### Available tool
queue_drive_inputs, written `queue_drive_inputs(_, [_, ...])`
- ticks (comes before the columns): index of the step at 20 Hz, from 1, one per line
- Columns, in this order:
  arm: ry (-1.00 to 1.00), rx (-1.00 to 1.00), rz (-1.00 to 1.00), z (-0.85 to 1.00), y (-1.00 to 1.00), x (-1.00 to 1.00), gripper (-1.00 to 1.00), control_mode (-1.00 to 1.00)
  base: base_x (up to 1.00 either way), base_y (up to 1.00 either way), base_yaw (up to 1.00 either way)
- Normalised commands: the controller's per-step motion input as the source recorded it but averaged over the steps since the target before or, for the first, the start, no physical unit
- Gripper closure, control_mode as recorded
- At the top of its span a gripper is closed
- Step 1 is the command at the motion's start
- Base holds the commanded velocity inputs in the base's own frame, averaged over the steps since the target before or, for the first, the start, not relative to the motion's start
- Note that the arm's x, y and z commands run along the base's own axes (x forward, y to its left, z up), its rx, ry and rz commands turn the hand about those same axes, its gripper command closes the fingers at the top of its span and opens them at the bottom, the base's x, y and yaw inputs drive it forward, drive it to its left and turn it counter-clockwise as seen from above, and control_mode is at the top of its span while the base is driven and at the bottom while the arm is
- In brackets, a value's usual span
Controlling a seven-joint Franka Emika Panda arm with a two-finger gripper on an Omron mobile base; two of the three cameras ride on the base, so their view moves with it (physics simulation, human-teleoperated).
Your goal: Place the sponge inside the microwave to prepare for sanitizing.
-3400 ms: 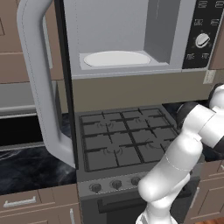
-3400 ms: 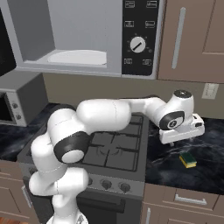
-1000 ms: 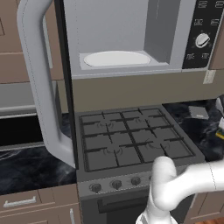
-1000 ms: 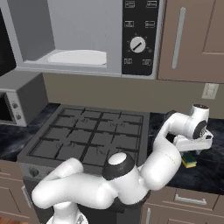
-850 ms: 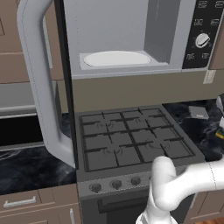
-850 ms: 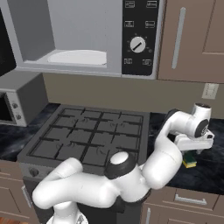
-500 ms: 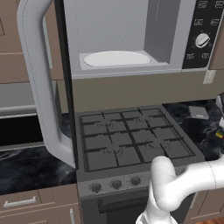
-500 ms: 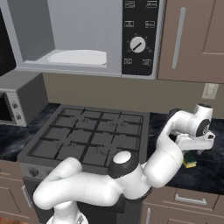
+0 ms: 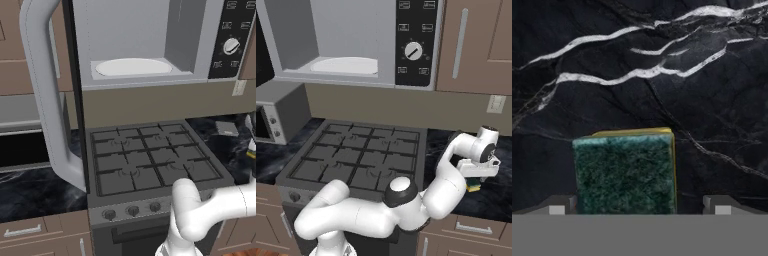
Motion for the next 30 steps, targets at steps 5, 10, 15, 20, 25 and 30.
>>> queue_drive_inputs(5, [0.00,0.00,0.00,-0.20,0.00,0.00,-1.00,-1.00,0.00,0.00,0.00])
queue_drive_inputs(10, [0.00,0.00,0.00,-0.20,0.00,0.00,-1.00,-1.00,0.00,0.00,0.00])
queue_drive_inputs(15, [-0.03,0.00,0.00,-0.19,0.00,0.00,-1.00,-1.00,0.00,0.00,0.00])
queue_drive_inputs(20, [-0.04,0.02,0.00,-0.23,0.00,0.00,-1.00,-1.00,0.00,0.00,0.00])
queue_drive_inputs(25, [-0.05,0.05,0.00,-0.35,0.00,0.00,1.00,-1.00,0.00,0.00,0.00])
queue_drive_inputs(30, [-0.01,0.02,0.00,-0.15,0.00,0.00,1.00,-1.00,0.00,0.00,0.00])
